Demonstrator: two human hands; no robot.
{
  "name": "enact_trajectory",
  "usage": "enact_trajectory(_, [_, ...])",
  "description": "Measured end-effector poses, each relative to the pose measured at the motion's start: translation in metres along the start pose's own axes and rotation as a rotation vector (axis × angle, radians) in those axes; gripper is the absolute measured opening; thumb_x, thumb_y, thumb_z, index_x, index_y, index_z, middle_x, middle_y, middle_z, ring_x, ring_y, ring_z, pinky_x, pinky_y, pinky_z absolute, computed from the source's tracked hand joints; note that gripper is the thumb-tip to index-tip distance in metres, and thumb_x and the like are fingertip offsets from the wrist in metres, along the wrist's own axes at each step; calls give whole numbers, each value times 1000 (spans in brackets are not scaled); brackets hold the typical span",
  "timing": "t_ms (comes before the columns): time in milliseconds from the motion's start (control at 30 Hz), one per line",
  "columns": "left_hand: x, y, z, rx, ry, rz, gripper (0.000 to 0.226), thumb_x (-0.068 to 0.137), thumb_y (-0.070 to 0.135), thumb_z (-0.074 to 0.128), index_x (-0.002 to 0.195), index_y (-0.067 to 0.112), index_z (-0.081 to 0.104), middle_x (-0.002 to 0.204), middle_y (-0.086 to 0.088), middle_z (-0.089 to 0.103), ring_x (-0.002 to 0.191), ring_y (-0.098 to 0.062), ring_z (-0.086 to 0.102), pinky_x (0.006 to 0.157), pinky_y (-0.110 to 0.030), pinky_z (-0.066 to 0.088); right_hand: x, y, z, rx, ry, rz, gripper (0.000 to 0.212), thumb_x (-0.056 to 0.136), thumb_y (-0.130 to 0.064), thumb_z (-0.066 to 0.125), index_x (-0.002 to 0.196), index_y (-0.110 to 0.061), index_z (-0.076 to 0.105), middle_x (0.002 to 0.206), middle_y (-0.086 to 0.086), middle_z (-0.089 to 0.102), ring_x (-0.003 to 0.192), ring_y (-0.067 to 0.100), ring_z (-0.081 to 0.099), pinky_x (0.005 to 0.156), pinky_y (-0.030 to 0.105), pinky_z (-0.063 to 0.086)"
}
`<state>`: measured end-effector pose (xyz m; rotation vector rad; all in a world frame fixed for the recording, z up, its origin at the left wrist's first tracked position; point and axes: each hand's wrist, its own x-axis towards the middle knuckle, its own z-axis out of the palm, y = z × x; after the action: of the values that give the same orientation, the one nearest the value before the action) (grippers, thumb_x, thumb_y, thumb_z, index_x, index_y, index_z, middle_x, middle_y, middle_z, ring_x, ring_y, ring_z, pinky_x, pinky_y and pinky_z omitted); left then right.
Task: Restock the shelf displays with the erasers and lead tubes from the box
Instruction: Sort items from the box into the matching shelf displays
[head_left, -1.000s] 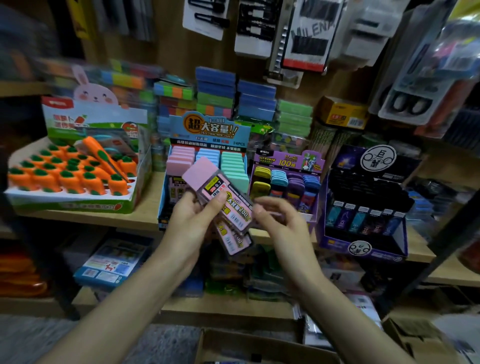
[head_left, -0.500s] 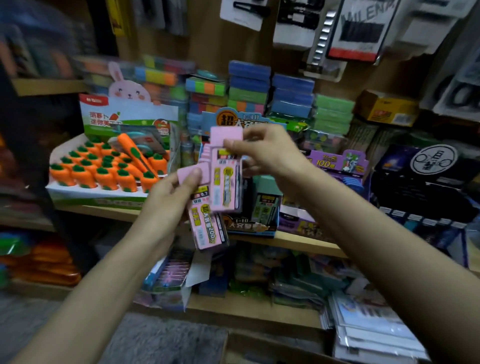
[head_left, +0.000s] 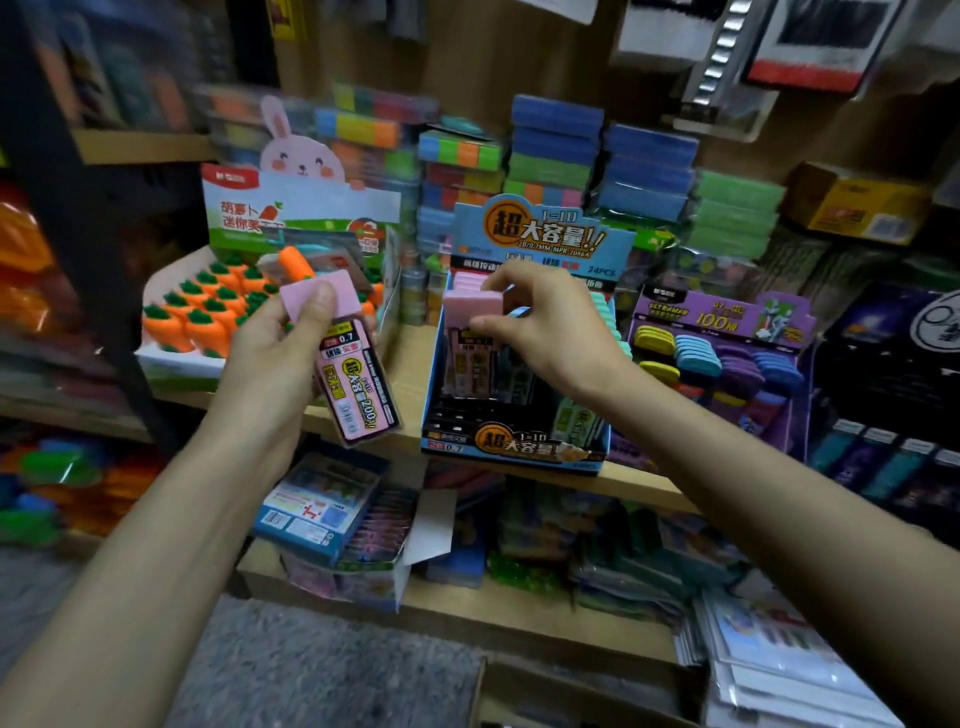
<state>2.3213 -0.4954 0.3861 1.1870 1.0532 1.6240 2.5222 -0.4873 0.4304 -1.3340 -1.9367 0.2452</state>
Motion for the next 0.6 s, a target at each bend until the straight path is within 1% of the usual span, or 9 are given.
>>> enact_trajectory(67, [0,0,1,-8,2,-6,16,98,31,45,98,26,60,72,11,72,68,-3,67,63,-25,56,0,-3,2,-47,-32,-37,19,80,-19,73,93,-10,62,88,3,64,83,21,61,77,39,50])
enact_trajectory(200, [-4,0,7,-7,4,-22,16,98,31,44,97,28,60,82,7,69,78,-8,65,86,-41,52,2,-6,8,-79,-73,-78,19,80,-18,73,91,-7,62,87,6,65,82,22,60,75,39,49])
enact_trajectory(267, [-5,2,10,-10,-5,-30,15,98,31,44,98,28,59,86,4,67,83,-11,64,91,-44,50,2,-5,13,-71,-43,-46,19,81,-17,72,93,-8,60,86,3,61,82,22,58,71,34,46])
enact_trajectory(333, [-7,3,12,-10,-21,-31,15,98,31,43,98,27,57,88,2,64,87,-14,62,95,-48,48,1,-2,19,-67,7,-4,24,83,-16,70,101,-11,55,86,0,56,81,20,55,66,27,39])
enact_trajectory(400, [-7,3,13,-19,-39,-32,15,99,30,42,97,27,57,90,0,64,90,-16,61,96,-49,47,-2,0,24,-110,43,-42,28,85,-14,68,104,-11,48,85,1,54,81,24,56,65,31,41])
enact_trajectory(467, [-7,2,14,-24,-47,-29,15,99,29,42,96,27,56,88,1,63,87,-15,60,96,-48,47,-4,1,27,-270,93,-133,26,84,-15,68,99,-10,47,89,4,54,78,29,55,63,37,45])
enact_trajectory(533, [-7,0,16,-23,-56,-21,15,99,28,41,96,27,56,85,4,62,83,-12,60,92,-45,47,-5,3,26,-433,123,-175,24,84,-16,67,95,-9,48,99,8,49,76,29,50,57,36,42])
enact_trajectory(600, [-6,-2,17,-14,-71,-23,15,99,28,41,97,27,56,85,4,63,81,-10,61,87,-42,49,-6,3,23,-508,97,-166,19,86,-16,64,96,-6,51,105,10,46,85,27,46,59,37,41])
